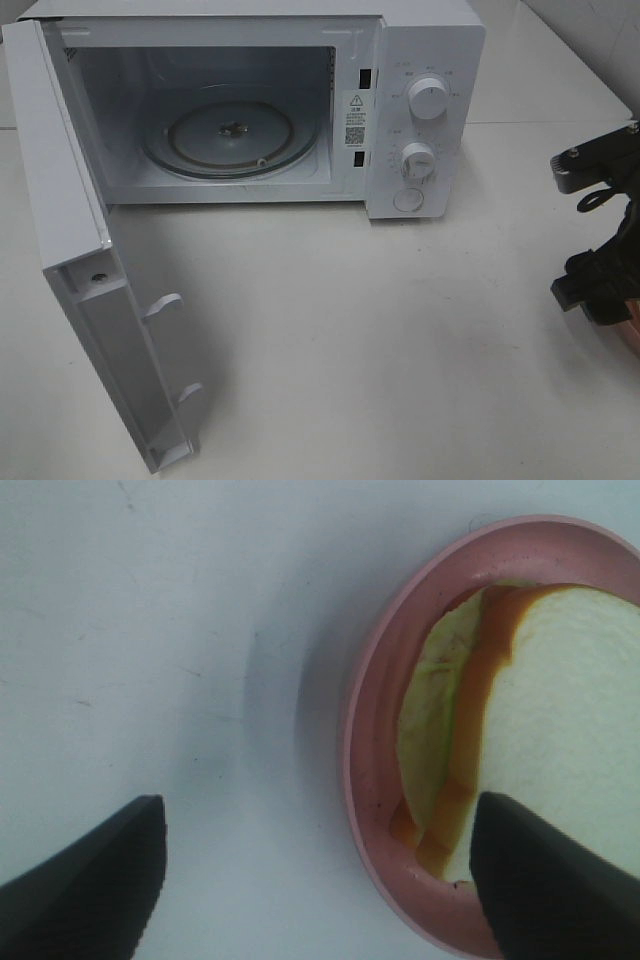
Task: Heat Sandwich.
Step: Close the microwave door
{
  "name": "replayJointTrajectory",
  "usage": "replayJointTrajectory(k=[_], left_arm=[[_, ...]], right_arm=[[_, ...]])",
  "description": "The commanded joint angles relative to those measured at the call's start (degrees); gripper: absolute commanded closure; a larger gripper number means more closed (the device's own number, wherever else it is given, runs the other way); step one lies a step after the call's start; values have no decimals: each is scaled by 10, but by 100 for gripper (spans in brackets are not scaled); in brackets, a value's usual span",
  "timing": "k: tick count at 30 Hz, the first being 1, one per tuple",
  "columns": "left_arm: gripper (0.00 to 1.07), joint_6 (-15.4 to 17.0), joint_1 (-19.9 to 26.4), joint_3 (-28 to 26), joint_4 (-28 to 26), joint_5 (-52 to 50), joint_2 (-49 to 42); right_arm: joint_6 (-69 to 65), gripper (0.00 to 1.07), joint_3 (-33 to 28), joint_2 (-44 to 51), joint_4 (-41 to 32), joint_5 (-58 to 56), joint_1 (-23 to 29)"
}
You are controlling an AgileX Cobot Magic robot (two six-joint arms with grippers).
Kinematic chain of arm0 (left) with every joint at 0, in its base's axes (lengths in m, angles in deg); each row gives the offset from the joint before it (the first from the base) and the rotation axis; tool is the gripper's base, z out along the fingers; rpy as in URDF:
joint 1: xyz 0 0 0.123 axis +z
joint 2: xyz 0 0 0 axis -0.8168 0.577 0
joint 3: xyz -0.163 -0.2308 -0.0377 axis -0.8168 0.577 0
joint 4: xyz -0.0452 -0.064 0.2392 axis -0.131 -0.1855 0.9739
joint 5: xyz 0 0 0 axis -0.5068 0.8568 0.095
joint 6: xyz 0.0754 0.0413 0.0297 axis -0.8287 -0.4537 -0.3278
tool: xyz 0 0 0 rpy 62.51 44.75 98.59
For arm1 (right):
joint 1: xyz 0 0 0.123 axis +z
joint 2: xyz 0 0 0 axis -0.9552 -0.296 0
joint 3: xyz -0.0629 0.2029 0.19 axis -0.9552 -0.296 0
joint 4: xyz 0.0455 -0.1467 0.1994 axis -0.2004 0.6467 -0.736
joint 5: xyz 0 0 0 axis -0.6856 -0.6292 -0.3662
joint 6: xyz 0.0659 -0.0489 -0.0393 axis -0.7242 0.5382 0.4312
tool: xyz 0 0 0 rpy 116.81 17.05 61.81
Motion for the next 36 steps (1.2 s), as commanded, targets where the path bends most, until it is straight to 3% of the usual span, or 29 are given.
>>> replayJointTrajectory(k=[1, 6, 10, 36], left_arm=[[6, 2, 0, 1, -2, -6, -5], [6, 2, 0, 1, -2, -6, -5], [6, 2, 0, 1, -2, -6, -5], [6, 2, 0, 1, -2, -6, -5]], right_arm=[[48, 26, 2, 47, -50, -20, -2], [165, 27, 2, 130, -197, -27, -1], [213, 28, 2, 180, -247, -45, -1], [254, 31, 1, 484, -258, -182, -3]])
